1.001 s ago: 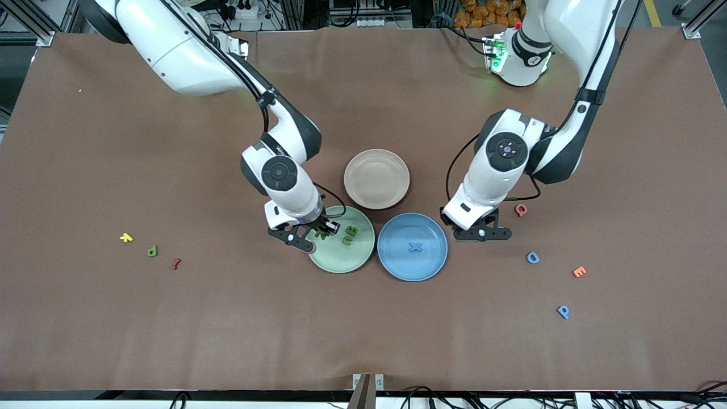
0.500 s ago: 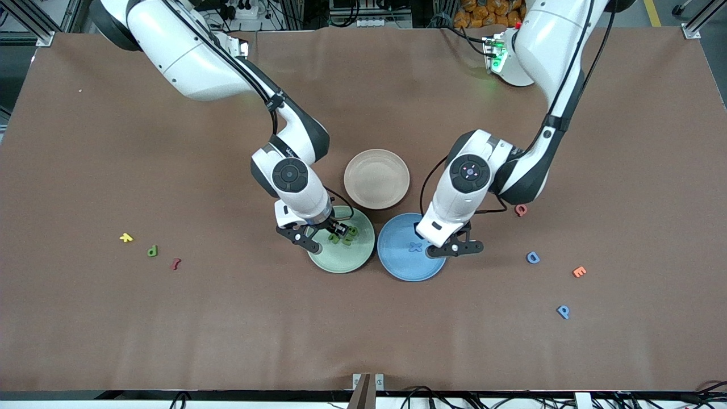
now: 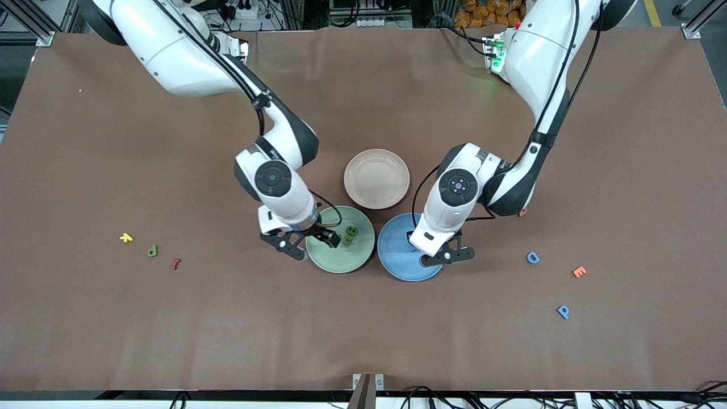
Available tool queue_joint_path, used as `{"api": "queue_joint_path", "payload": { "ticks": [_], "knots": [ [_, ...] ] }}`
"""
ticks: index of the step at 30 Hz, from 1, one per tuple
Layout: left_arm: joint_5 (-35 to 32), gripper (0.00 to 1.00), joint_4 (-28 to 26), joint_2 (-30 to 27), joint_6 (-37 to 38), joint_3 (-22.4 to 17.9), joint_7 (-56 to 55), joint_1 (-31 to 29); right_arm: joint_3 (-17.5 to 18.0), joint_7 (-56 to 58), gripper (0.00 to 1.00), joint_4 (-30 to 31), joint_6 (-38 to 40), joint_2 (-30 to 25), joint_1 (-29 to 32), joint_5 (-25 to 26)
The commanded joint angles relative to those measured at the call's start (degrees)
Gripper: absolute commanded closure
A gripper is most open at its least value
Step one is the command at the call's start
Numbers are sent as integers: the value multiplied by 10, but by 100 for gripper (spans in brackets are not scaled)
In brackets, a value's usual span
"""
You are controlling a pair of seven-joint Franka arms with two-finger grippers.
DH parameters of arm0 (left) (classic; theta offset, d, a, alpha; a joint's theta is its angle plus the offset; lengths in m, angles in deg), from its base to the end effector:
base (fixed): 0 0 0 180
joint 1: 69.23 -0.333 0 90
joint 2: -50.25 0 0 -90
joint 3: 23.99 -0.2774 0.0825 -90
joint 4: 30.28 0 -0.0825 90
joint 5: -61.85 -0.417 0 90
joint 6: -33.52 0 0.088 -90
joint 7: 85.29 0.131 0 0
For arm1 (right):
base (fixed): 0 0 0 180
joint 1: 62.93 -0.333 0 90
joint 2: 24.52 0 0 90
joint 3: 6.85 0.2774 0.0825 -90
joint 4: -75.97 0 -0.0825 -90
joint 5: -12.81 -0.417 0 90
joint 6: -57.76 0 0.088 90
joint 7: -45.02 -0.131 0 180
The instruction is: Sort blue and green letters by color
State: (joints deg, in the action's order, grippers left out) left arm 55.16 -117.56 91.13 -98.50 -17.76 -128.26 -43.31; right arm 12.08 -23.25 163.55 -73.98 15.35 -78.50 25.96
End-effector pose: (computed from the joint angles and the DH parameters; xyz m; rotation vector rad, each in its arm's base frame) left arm 0.6160 -0.3728 0.1736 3.1030 0.2217 0.1079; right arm 0.6159 0.3818 0.2024 -2.9273 0.7943 -0.0802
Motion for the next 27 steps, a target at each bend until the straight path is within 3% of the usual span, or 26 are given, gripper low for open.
{"api": "queue_joint_path", "payload": {
  "ticks": [1,5,6,7,8,9,11,21,27],
  "knots": [
    [12,99,20,25,-17,-9,-11,9,13,10,0,50,14,-71,35,7],
    [12,99,19,26,-24,-10,-11,8,13,13,0,92,14,-114,59,7],
    [12,94,19,25,-24,-9,-11,8,13,20,0,100,14,-123,65,7],
    [11,73,18,25,-24,-9,-10,8,13,36,0,107,14,-131,71,7],
    [12,44,18,25,-24,-9,-10,8,12,54,0,113,15,-138,76,7],
    [12,24,18,25,-24,-9,-11,8,12,73,0,121,16,-146,82,6],
    [11,1,18,25,-24,-9,-12,8,13,101,0,140,19,-163,99,6],
    [5,0,13,14,-24,-9,-25,5,13,276,0,219,21,-231,181,-3],
    [-4,0,-30,-25,-20,-5,23,-24,13,437,0,246,22,-253,245,-48]
  ]
}}
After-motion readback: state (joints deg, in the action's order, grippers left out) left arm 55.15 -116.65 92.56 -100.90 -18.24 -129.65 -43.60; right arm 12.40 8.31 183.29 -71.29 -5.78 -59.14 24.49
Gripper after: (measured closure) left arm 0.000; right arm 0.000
